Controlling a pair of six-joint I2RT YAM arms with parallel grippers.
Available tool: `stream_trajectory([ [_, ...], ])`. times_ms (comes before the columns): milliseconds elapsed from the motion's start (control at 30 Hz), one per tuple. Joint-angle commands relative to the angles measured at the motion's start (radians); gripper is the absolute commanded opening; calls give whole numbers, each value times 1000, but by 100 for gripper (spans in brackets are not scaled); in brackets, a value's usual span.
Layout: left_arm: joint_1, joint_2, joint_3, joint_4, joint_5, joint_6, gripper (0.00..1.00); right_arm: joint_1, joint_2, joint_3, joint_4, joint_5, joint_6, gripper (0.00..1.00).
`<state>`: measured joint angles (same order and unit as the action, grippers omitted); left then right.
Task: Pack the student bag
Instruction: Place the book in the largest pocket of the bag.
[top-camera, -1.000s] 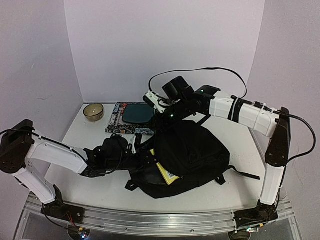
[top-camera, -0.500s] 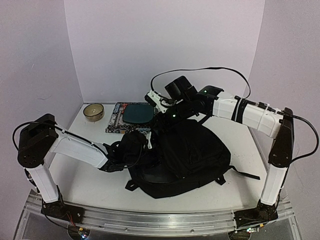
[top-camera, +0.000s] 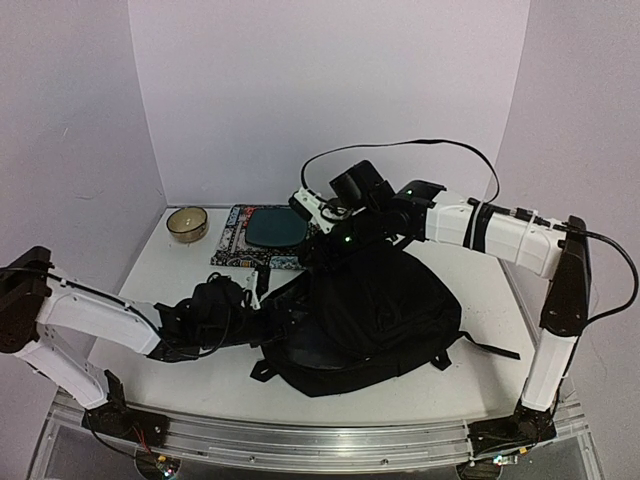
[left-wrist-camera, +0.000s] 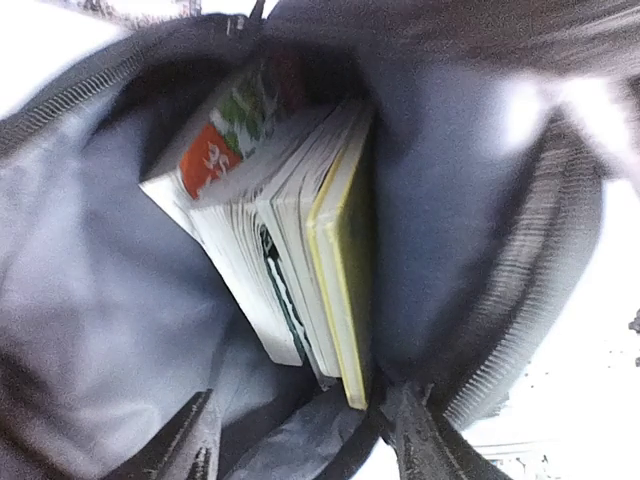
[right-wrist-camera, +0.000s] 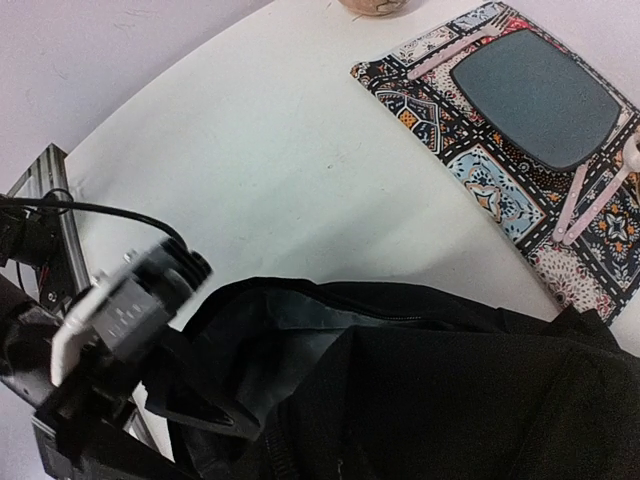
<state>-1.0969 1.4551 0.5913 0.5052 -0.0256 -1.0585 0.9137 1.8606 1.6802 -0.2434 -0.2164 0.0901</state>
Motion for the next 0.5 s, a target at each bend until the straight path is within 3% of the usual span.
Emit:
stream_trajectory([
  [0, -2, -144, -69, -87, -103, 22, 64, 20, -38, -21, 21, -64, 29, 8],
  [133, -1, -255, -83, -295, -225, 22, 68, 41, -4, -39, 32, -91, 44, 12],
  [267, 7, -349, -50, -536, -338, 26, 73, 69, 36, -42, 33, -106, 58, 25],
  [400, 44, -394, -23, -612, -343, 61, 76, 71, 59, -34, 12, -106, 75, 62],
  [467, 64, -401, -10, -620, -321, 83, 77, 72, 52, -25, -16, -82, 73, 76],
])
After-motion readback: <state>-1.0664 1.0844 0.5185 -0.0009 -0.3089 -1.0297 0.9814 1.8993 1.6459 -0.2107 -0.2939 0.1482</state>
